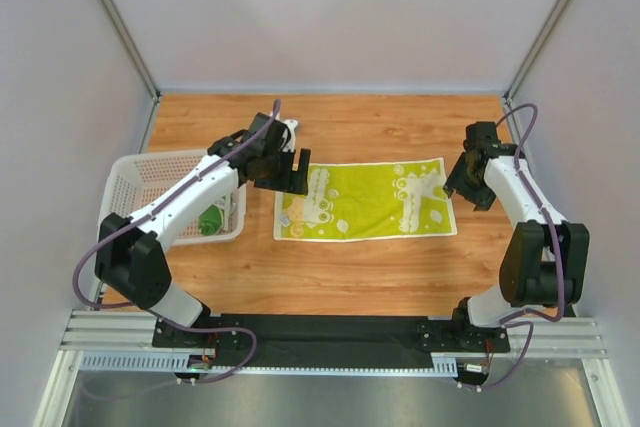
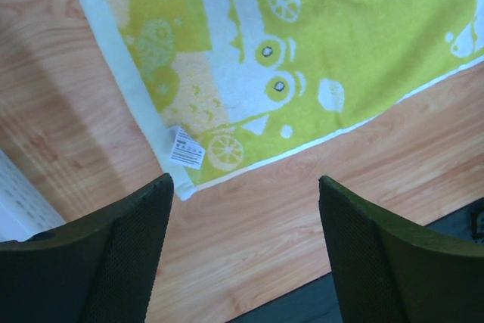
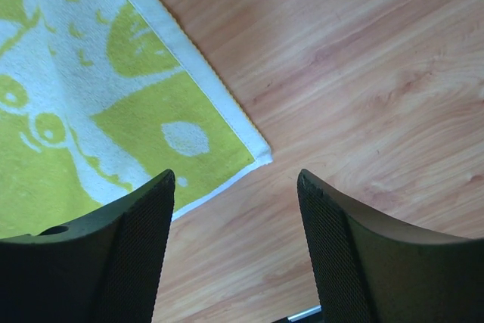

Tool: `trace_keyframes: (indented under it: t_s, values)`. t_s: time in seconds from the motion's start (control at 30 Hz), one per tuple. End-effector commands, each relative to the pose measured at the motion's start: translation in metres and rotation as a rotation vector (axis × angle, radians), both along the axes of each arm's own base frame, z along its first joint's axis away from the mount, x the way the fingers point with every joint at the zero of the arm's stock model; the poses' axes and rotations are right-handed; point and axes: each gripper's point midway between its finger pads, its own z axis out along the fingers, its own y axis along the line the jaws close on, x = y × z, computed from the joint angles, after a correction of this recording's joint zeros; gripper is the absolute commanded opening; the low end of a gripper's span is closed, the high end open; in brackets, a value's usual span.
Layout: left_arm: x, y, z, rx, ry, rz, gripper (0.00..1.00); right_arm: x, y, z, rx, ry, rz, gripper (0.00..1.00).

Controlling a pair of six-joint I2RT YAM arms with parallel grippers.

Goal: Roll the towels
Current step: Flatten the towel

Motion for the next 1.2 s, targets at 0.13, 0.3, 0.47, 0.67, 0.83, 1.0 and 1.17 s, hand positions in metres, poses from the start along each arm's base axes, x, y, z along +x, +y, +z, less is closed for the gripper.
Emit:
trace_keyframes:
  t_s: [0.13, 0.3, 0.47, 0.67, 0.83, 1.0, 1.17]
  values:
    - [-0.046, 0.001, -0.044, 0.09, 0.169, 0.056, 0.77, -0.018, 0.011, -0.006, 0.052, -0.012, 0.026, 0.63]
    - [-0.064, 0.022, -0.072, 0.156, 0.222, 0.119, 0.76, -0.019, 0.032, -0.029, 0.159, 0.002, 0.11, 0.51]
    - [-0.066, 0.035, -0.085, 0.221, 0.236, 0.166, 0.76, -0.019, 0.042, -0.047, 0.222, 0.074, 0.118, 0.45]
    - [-0.066, 0.045, -0.11, 0.316, 0.287, 0.197, 0.59, -0.02, 0.044, -0.045, 0.233, 0.07, 0.128, 0.45]
    - [-0.063, 0.047, -0.126, 0.36, 0.319, 0.215, 0.56, -0.022, 0.046, -0.044, 0.241, 0.073, 0.129, 0.45]
    - [-0.062, 0.051, -0.135, 0.38, 0.332, 0.238, 0.55, -0.024, 0.045, -0.042, 0.234, 0.07, 0.136, 0.45]
    - [-0.055, 0.05, -0.135, 0.362, 0.314, 0.245, 0.55, -0.03, 0.046, -0.042, 0.235, 0.075, 0.146, 0.44]
